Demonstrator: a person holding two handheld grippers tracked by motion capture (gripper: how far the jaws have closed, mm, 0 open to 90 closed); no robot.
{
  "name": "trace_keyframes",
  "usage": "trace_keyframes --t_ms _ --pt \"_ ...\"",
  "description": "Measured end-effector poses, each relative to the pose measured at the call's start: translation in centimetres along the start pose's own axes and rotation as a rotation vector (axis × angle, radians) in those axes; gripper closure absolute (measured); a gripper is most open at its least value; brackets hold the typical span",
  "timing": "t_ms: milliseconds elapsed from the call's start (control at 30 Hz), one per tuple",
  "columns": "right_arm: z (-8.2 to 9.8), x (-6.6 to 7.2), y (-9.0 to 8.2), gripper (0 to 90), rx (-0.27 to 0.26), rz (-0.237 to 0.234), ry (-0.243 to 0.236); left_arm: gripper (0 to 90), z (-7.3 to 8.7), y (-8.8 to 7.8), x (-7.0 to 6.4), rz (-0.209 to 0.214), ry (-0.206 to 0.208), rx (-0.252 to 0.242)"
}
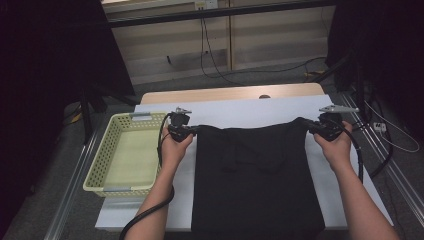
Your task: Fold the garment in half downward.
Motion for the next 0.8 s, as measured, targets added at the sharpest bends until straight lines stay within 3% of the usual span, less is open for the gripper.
trace_keyframes --t_ms 67,100,133,200,267,333,467,533,667,800 --pt "0.5 0.0 0.7 74.5 0.020 0.009 0.013 80.9 0.2 0.8 -0.1 0.007 -0.012 0.006" --pt "0.8 -0.1 1.0 65.2 0.040 0.028 0.024 73.3 0.3 1.1 0.0 -0.014 -0.012 0.009" --pt "1.0 -0.1 1.1 59.9 0.057 0.048 0.028 60.1 0.4 1.4 0.0 -0.020 -0.026 0.017" --pt "1.3 0.0 1.1 51.9 0.056 0.055 0.007 43.4 0.6 1.6 -0.3 0.011 -0.046 0.023" --pt "1.5 0.1 0.7 44.3 0.054 0.082 -0.016 34.4 0.7 1.4 -0.7 0.032 -0.040 0.026" --pt "1.6 0.4 0.1 38.4 0.061 0.070 -0.022 25.9 0.9 1.1 -1.1 0.054 -0.042 0.023" --pt "1.9 2.1 -1.1 37.0 0.038 0.032 -0.075 19.6 1.0 -0.1 -1.9 0.075 -0.008 0.009" --pt "2.1 3.3 -1.6 35.4 0.036 -0.013 -0.091 16.4 1.2 -0.6 -2.5 0.093 -0.002 0.008" --pt "2.7 5.5 -2.3 35.9 0.016 -0.061 -0.120 15.3 1.8 -1.3 -3.6 0.106 0.041 0.012" --pt "3.6 7.8 -2.6 37.4 0.023 -0.118 -0.146 13.9 2.7 -1.3 -4.9 0.138 0.054 0.018"
Point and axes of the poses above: each handheld gripper's, and its own axes: y roughly forward along the jaws, z roughly out of its underside, x roughly to its left, the point moved 5 cm from there along y, roughly forward along the jaws, and after that the axes turned 2 degrees about x, right-handed, at the moved point
